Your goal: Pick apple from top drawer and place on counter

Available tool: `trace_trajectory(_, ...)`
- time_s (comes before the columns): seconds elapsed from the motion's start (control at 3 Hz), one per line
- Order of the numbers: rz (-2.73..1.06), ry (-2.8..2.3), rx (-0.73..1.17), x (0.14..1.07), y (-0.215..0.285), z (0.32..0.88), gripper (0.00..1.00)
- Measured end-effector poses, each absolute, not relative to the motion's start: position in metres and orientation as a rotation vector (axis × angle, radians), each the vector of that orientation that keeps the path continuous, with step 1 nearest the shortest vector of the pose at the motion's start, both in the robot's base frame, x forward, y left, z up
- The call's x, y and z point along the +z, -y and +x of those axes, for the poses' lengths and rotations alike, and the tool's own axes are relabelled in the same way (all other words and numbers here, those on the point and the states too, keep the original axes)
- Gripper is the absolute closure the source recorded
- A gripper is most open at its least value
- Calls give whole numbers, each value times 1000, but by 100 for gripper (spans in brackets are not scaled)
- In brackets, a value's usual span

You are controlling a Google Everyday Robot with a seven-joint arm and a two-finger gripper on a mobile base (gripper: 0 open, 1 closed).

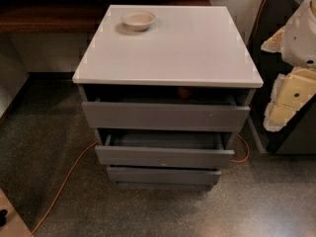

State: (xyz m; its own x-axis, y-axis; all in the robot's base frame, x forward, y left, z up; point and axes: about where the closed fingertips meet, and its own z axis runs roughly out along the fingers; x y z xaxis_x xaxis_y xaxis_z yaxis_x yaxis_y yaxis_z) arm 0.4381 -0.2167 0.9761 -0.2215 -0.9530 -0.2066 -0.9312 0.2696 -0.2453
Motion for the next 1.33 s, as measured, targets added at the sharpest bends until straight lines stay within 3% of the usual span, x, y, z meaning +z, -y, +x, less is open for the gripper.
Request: trace_trajectory(1.33, -1840, -2161, -36, 892, 201, 465, 0)
